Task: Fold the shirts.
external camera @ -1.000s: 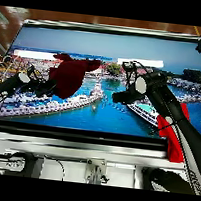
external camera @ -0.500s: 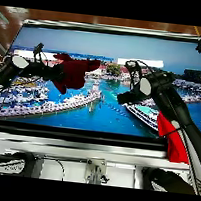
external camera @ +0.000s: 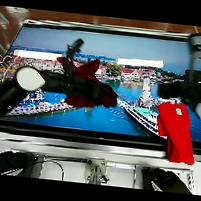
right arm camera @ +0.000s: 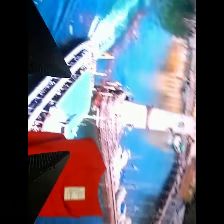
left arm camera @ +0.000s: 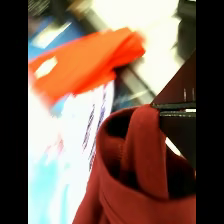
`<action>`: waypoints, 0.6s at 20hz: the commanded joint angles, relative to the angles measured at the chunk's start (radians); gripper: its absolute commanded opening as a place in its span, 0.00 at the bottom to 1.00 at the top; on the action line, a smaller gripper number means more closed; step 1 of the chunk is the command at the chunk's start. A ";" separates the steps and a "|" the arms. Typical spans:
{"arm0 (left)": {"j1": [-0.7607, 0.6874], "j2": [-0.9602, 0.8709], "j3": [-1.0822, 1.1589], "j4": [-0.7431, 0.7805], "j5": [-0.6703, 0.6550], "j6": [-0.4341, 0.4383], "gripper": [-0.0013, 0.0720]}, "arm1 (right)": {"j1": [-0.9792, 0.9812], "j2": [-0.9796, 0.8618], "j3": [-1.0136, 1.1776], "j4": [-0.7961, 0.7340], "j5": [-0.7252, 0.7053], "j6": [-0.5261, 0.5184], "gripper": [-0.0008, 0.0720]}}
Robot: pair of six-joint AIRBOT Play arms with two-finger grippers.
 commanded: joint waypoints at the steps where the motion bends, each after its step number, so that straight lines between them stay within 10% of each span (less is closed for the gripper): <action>1: -0.238 -0.015 -0.026 0.020 0.102 -0.108 0.06 | 0.000 0.162 0.000 -0.179 0.026 0.106 0.80; 5: -0.318 -0.100 -0.073 0.018 0.214 -0.172 0.12 | 0.000 0.224 0.000 -0.179 0.122 0.129 0.80; 7: -0.256 -0.093 -0.068 0.012 0.201 -0.182 0.76 | 0.000 0.219 0.000 -0.171 0.159 0.092 0.80; 8: -0.205 -0.081 -0.060 0.013 0.174 -0.180 0.84 | 0.000 0.214 -0.001 -0.166 0.167 0.076 0.81; 12: 0.108 -0.011 -0.051 0.087 -0.012 -0.162 0.84 | 0.000 0.198 -0.001 -0.087 0.172 0.063 0.80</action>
